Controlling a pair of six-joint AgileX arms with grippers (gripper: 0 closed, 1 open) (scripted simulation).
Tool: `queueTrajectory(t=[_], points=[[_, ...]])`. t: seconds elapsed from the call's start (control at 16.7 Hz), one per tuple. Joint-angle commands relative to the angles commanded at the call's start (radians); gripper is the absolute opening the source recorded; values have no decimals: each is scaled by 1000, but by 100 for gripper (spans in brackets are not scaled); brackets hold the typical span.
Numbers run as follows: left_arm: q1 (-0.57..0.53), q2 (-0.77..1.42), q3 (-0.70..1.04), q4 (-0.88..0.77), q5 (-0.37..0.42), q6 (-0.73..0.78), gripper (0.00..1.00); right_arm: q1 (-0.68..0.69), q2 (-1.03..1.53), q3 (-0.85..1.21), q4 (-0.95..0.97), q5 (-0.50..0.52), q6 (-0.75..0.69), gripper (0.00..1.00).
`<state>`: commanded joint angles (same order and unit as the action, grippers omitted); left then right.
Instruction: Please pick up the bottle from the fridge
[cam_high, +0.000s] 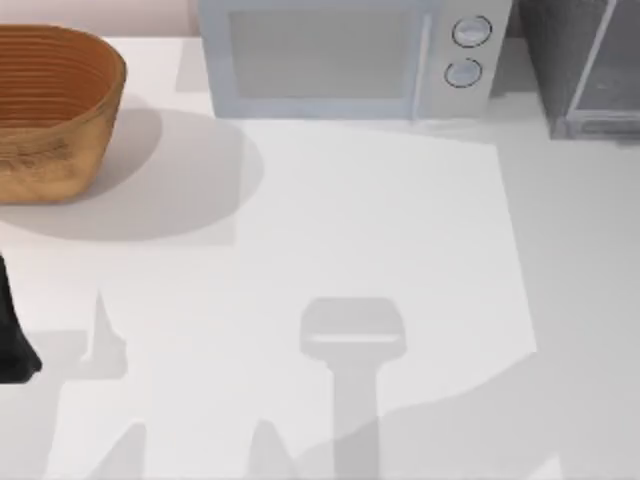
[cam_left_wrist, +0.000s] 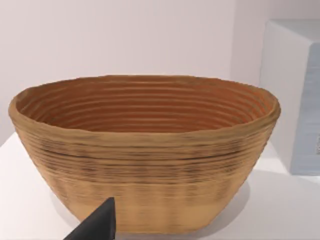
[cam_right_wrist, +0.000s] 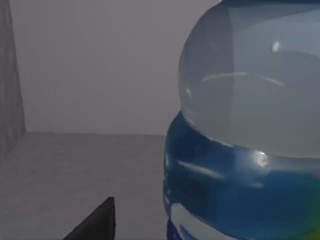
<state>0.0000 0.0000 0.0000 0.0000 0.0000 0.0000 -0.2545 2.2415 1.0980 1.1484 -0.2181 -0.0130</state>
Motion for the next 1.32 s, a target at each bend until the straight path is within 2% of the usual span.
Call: queueTrajectory(t=[0.18, 0.42, 1.2, 1.32], points=[[0, 0, 0, 0, 0, 0, 100, 12, 42, 87, -48, 13, 0, 100], [0, 0, 0, 0, 0, 0, 100, 14, 45, 97, -55, 14, -1, 100], [0, 0, 0, 0, 0, 0, 100, 14, 45, 97, -55, 14, -1, 2], [0, 0, 0, 0, 0, 0, 100, 14, 45, 97, -55, 14, -1, 0]])
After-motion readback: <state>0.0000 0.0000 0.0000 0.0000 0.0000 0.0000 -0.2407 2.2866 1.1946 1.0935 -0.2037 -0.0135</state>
